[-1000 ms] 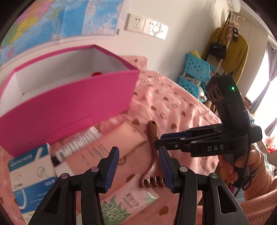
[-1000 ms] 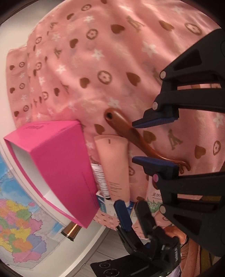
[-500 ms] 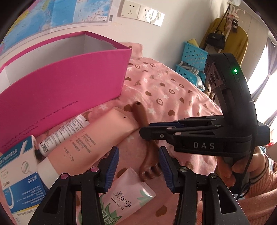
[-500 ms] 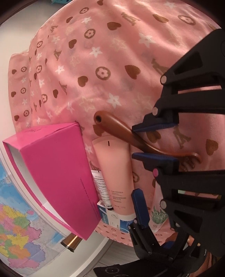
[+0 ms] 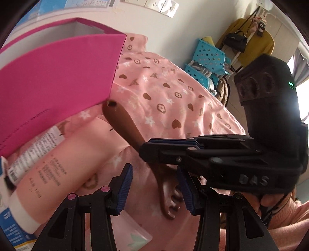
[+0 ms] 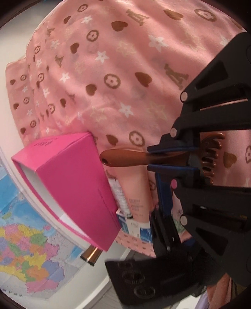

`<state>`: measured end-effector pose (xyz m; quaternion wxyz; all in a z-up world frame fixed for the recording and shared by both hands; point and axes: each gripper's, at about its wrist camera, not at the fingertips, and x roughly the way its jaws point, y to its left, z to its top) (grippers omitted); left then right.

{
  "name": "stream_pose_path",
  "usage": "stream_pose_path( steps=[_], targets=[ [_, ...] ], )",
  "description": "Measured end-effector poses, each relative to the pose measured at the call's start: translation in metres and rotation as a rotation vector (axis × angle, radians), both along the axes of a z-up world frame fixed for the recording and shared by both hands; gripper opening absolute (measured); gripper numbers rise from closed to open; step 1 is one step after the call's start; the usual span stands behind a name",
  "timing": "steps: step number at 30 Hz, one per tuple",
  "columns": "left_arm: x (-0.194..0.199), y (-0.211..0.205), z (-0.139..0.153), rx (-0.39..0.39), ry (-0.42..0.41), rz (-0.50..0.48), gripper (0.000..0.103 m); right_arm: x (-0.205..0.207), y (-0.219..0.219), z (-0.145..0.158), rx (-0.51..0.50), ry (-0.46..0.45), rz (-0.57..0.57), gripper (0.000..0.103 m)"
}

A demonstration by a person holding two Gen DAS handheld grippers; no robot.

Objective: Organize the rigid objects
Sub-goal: 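Grasp the brown wooden comb by its handle with the right tool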

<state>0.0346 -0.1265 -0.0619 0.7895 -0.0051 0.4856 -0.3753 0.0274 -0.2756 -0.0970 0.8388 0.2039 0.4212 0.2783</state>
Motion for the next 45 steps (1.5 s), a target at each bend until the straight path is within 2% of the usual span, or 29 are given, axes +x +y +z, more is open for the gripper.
stream_pose_path(
  steps=[3, 10, 13, 17, 22, 24, 30, 32, 34, 36, 40, 45],
  targets=[
    [0.003, 0.0, -0.001, -0.02, 0.018, 0.0, 0.046, 0.002, 0.005, 0.003, 0.011, -0.007, 0.035, 0.012],
    [0.003, 0.003, 0.0, -0.006, 0.005, 0.018, 0.045, 0.015, 0.02, 0.0, -0.024, 0.003, 0.112, 0.013],
    [0.006, 0.005, -0.003, -0.004, 0.018, 0.027, 0.045, 0.019, 0.021, -0.002, -0.049, 0.014, 0.097, 0.015],
    [0.006, 0.006, -0.003, -0.002, 0.016, 0.026, 0.045, 0.009, 0.011, 0.005, -0.051, -0.024, 0.069, 0.015],
    [0.004, 0.001, -0.003, 0.005, 0.005, 0.003, 0.045, 0.012, -0.007, -0.007, -0.069, 0.049, -0.008, 0.016],
    [0.003, -0.003, -0.003, 0.009, -0.003, -0.004, 0.045, 0.016, -0.003, -0.01, -0.074, 0.063, -0.008, 0.022],
    [0.002, -0.004, -0.003, 0.018, -0.008, -0.006, 0.045, 0.015, 0.017, -0.004, -0.181, 0.006, -0.02, 0.024],
    [0.003, -0.004, -0.003, 0.013, -0.004, -0.005, 0.045, 0.016, 0.012, -0.007, -0.147, 0.009, -0.026, 0.018],
    [0.005, -0.004, -0.003, 0.014, -0.003, -0.002, 0.045, 0.013, 0.004, -0.008, -0.071, 0.01, -0.022, 0.014],
    [0.006, -0.006, -0.003, 0.011, -0.003, -0.003, 0.045, 0.01, 0.0, -0.007, -0.034, 0.006, -0.009, 0.013],
    [0.009, -0.009, -0.004, -0.002, 0.004, -0.006, 0.044, 0.011, 0.002, -0.01, -0.011, 0.015, 0.007, 0.013],
    [0.008, -0.009, -0.004, -0.002, -0.008, 0.001, 0.043, 0.017, 0.006, -0.011, -0.032, 0.035, 0.043, 0.016]
  ],
)
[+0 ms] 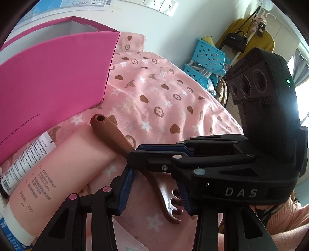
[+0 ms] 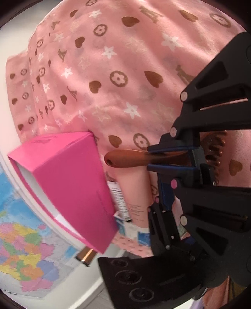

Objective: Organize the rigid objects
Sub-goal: 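Grasp the brown wooden comb by its handle with the right tool, then carry the brown comb into the magenta box and release it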

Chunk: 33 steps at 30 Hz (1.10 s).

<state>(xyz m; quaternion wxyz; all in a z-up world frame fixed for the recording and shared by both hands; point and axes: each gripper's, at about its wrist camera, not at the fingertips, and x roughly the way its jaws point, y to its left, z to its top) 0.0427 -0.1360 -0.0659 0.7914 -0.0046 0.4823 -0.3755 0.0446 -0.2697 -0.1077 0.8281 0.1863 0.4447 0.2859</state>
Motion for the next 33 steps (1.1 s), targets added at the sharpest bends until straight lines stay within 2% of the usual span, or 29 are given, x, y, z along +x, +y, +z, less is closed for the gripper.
stream_pose_path(
  steps=[4, 6, 12, 15, 19, 21, 26, 33],
  targets=[
    [0.003, 0.006, -0.002, -0.021, 0.02, 0.012, 0.043, 0.01, 0.004, 0.0, -0.021, 0.012, 0.044, 0.017],
    [0.003, 0.006, -0.002, -0.035, 0.029, 0.001, 0.04, 0.016, 0.007, -0.002, -0.04, 0.019, 0.056, 0.017],
    [-0.005, 0.006, 0.004, -0.002, -0.008, -0.003, 0.04, 0.012, 0.008, -0.001, -0.035, -0.013, 0.064, 0.017],
    [-0.005, 0.012, 0.009, -0.003, -0.017, 0.013, 0.04, 0.002, 0.0, 0.008, 0.017, -0.041, 0.054, 0.017],
    [-0.008, 0.023, 0.026, 0.001, -0.08, 0.039, 0.04, -0.011, -0.009, 0.039, 0.063, -0.132, 0.034, 0.016],
    [-0.009, 0.031, 0.04, 0.0, -0.128, 0.067, 0.044, -0.013, -0.011, 0.059, 0.093, -0.183, 0.026, 0.016],
    [-0.003, 0.06, 0.074, -0.029, -0.196, 0.145, 0.048, -0.001, -0.008, 0.099, 0.16, -0.267, 0.009, 0.016],
    [0.023, 0.078, 0.084, -0.038, -0.175, 0.205, 0.051, 0.031, 0.006, 0.139, 0.23, -0.322, -0.031, 0.015]
  ],
)
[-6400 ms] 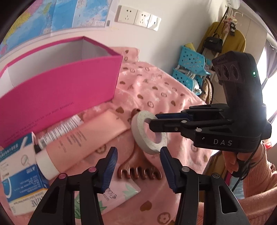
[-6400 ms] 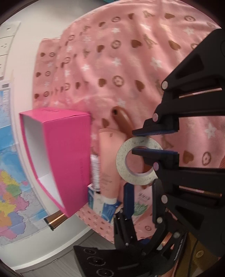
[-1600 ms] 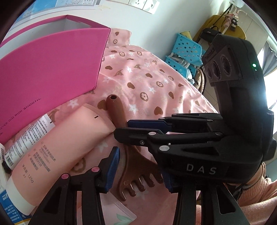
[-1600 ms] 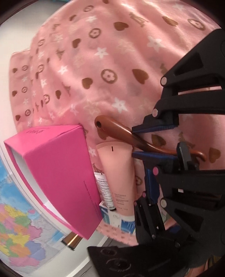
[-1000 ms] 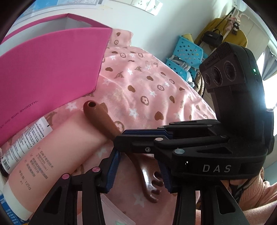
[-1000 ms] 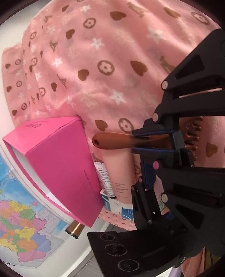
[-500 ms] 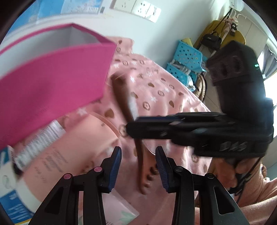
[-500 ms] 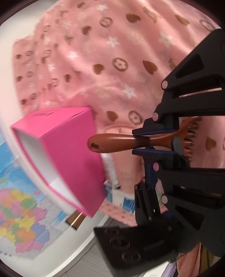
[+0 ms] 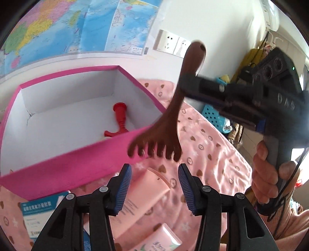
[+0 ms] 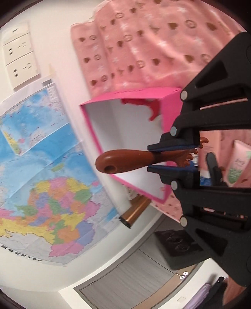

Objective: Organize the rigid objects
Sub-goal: 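Carry the brown comb into the magenta box and release it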

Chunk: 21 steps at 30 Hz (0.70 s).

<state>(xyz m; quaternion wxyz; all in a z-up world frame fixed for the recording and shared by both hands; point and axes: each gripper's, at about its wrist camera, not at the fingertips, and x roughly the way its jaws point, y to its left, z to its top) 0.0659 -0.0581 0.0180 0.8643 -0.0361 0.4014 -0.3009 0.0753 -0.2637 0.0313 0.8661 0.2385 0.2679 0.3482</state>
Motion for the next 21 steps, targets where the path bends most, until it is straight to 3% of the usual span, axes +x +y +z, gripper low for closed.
stream_pose_path(
  steps=[10, 17, 21],
  targets=[
    [0.036, 0.0, 0.026, 0.033, -0.038, 0.059, 0.049, 0.039, 0.015, 0.009, 0.052, 0.022, -0.034, 0.016],
    [0.067, 0.005, 0.021, 0.045, -0.005, 0.111, 0.046, 0.069, 0.018, -0.014, 0.118, 0.122, -0.033, 0.015],
    [0.079, 0.016, 0.015, 0.06, 0.025, 0.127, 0.046, 0.08, 0.028, -0.033, 0.073, 0.192, -0.023, 0.015]
  ],
)
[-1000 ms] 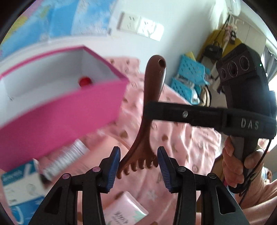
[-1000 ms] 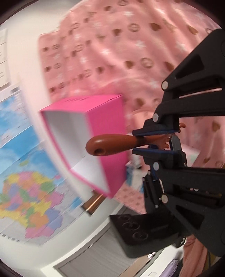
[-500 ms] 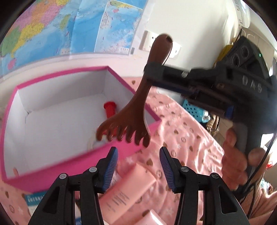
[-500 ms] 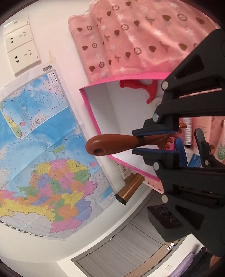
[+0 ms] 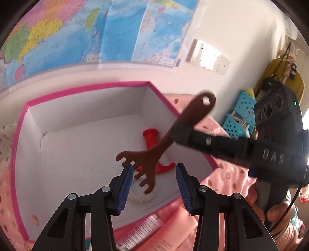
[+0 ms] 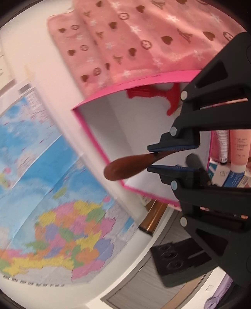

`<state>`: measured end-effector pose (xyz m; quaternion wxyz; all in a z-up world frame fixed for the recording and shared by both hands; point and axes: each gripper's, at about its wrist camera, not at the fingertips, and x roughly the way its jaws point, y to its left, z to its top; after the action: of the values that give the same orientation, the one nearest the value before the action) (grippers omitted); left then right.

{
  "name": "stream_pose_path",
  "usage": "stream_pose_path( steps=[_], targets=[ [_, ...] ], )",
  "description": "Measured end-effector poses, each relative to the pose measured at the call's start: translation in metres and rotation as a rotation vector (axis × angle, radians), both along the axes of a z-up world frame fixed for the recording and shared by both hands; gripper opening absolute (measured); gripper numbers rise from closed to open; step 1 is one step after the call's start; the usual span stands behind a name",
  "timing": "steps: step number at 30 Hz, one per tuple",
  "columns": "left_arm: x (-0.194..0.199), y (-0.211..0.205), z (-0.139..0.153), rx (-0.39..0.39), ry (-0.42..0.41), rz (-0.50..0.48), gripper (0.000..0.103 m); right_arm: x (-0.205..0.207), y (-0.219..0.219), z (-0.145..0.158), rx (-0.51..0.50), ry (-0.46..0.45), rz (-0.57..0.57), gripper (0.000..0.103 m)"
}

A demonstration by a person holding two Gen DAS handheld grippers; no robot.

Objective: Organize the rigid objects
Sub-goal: 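Carry the brown comb into the magenta box and release it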

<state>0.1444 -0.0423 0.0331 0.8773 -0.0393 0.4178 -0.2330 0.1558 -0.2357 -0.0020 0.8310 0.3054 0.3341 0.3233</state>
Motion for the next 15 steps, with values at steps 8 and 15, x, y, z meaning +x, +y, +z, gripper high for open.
stream_pose_path(
  steps=[8, 15],
  targets=[
    [0.005, 0.003, -0.016, 0.025, 0.029, 0.022, 0.046, -0.011, 0.006, 0.006, -0.246, -0.022, -0.082, 0.032],
    [-0.003, 0.005, -0.012, 0.041, -0.023, 0.027, 0.046, -0.032, -0.023, 0.012, -0.293, -0.062, -0.175, 0.038]
  ],
)
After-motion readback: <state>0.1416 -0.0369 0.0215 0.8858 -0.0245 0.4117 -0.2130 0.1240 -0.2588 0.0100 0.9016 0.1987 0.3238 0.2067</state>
